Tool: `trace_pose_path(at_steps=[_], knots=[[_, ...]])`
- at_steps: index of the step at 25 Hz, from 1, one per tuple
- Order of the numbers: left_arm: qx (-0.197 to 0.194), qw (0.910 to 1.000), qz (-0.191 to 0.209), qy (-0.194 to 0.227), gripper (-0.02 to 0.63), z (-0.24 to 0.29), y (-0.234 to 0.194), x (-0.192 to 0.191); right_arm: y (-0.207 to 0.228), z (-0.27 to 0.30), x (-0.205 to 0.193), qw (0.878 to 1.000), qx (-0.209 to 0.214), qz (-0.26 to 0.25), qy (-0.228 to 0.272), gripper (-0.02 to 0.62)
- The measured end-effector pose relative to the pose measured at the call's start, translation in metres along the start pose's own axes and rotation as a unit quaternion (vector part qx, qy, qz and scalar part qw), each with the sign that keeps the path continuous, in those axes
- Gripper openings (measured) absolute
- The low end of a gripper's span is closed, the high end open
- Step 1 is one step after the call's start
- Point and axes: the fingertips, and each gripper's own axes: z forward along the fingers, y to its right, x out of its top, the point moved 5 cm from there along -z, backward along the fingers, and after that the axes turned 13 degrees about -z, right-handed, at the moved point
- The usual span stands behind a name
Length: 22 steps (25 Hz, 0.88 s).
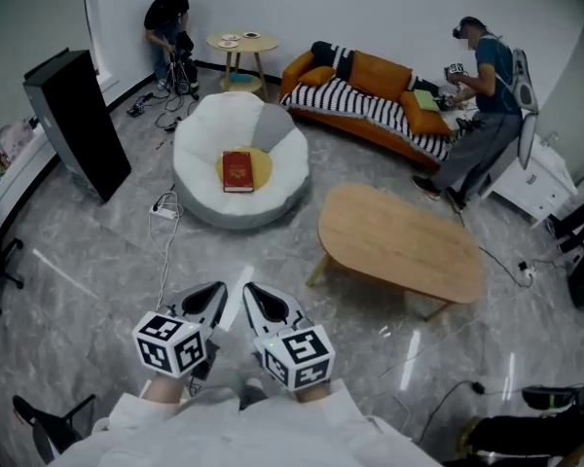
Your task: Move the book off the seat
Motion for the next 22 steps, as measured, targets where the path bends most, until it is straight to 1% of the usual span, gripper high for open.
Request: trace_pose_path(at_steps=[3,7,10,12,15,18,22], knots=[[0.001,1.0,-0.006,0.003,0.006,0.003,0.0,-0.001,0.0,0.004,-0.004,1.0,0.016,0.009,-0.011,0.012],[-0.008,0.9998,-0.019,-0.006,0.006,0.006,-0.006,-0.007,-0.004,0.01,-0.008,0.999,0.039,0.002,-0.023,0.012],[0.004,0.9994,-0.031,-0.01,0.006,0.013,-0.024,-0.006,0.0,0.029,-0.013,0.998,0.045,0.006,-0.034,0.012],[0.008,0.9991,-0.042,-0.008,0.006,0.02,-0.04,0.001,0.006,0.046,-0.013,0.998,0.048,0.006,-0.038,0.012],[0.01,0.9986,-0.051,-0.002,0.006,0.037,-0.065,0.022,0.02,0.077,-0.007,0.998,0.047,0.001,-0.034,0.012],[0.007,0.9984,-0.055,0.005,0.006,0.059,-0.092,0.053,0.039,0.116,0.002,0.999,0.041,-0.002,-0.034,0.012],[0.0,0.9989,-0.045,0.015,0.006,0.085,-0.127,0.1,0.06,0.172,0.02,0.999,0.031,-0.013,-0.028,0.012]])
